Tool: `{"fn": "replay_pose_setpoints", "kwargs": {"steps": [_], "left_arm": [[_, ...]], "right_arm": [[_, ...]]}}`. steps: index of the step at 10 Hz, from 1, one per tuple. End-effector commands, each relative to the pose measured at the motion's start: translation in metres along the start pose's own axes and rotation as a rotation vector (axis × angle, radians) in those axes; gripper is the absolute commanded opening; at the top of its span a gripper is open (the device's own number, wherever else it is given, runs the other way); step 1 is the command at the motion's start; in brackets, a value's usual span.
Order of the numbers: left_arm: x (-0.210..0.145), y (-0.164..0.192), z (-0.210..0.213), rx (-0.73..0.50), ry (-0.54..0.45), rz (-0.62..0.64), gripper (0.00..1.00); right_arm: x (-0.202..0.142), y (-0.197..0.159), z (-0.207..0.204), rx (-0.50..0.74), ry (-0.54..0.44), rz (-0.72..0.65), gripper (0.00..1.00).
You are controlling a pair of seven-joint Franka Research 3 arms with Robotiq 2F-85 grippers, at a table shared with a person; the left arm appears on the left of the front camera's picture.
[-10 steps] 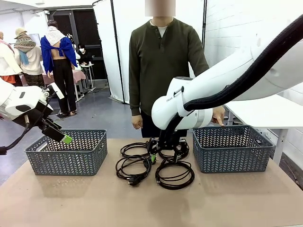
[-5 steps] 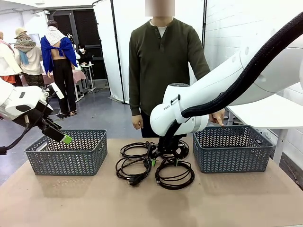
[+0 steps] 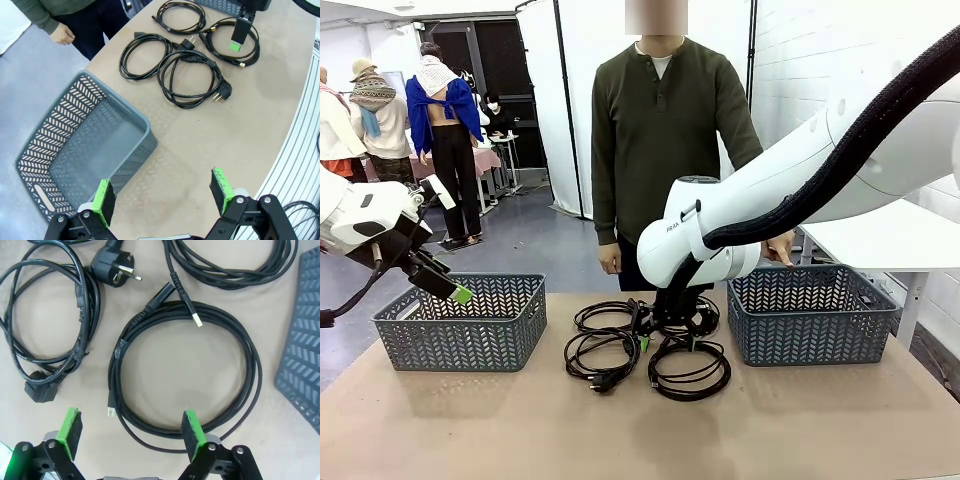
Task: Organize the cables according to human instructions.
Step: Pick up a bundle of cables and place it in the basket indicated by the human.
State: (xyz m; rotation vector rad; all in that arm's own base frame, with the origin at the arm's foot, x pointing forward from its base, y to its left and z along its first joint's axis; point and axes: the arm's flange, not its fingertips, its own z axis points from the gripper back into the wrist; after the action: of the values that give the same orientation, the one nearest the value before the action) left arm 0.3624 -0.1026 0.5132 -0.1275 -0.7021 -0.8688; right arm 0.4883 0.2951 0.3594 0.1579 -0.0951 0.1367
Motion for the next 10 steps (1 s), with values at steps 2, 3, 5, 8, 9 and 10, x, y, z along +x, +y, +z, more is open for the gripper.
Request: {"fn": "replay_pose_setpoints", "kwargs": {"steps": [2,3,5,8,9,10], "left_arm": [[-0.001,0.001,0.000,0.000,0.000,0.007,1.00],[-0.001,0.001,0.000,0.000,0.000,0.007,1.00],[-0.001,0.001,0.000,0.000,0.000,0.007,1.00],[-0.001,0.001,0.000,0.000,0.000,0.007,1.00],[-0.001,0.001,0.000,0.000,0.000,0.007,1.00],[-0.001,0.001,0.000,0.000,0.000,0.007,1.00]], "right_arm": [[0.008,0.004,-0.002,0.003,0.009,-0.060,1.00],[0.009,0.005,-0.005,-0.011,0.015,-0.087,1.00],[0.012,0.008,-0.012,-0.036,0.035,-0.126,1.00],[0.017,0.012,-0.023,-0.082,0.029,-0.171,1.00],[0.018,0.013,-0.026,-0.103,0.028,-0.177,1.00],[0.019,0.013,-0.029,-0.114,0.030,-0.181,1.00]]}}
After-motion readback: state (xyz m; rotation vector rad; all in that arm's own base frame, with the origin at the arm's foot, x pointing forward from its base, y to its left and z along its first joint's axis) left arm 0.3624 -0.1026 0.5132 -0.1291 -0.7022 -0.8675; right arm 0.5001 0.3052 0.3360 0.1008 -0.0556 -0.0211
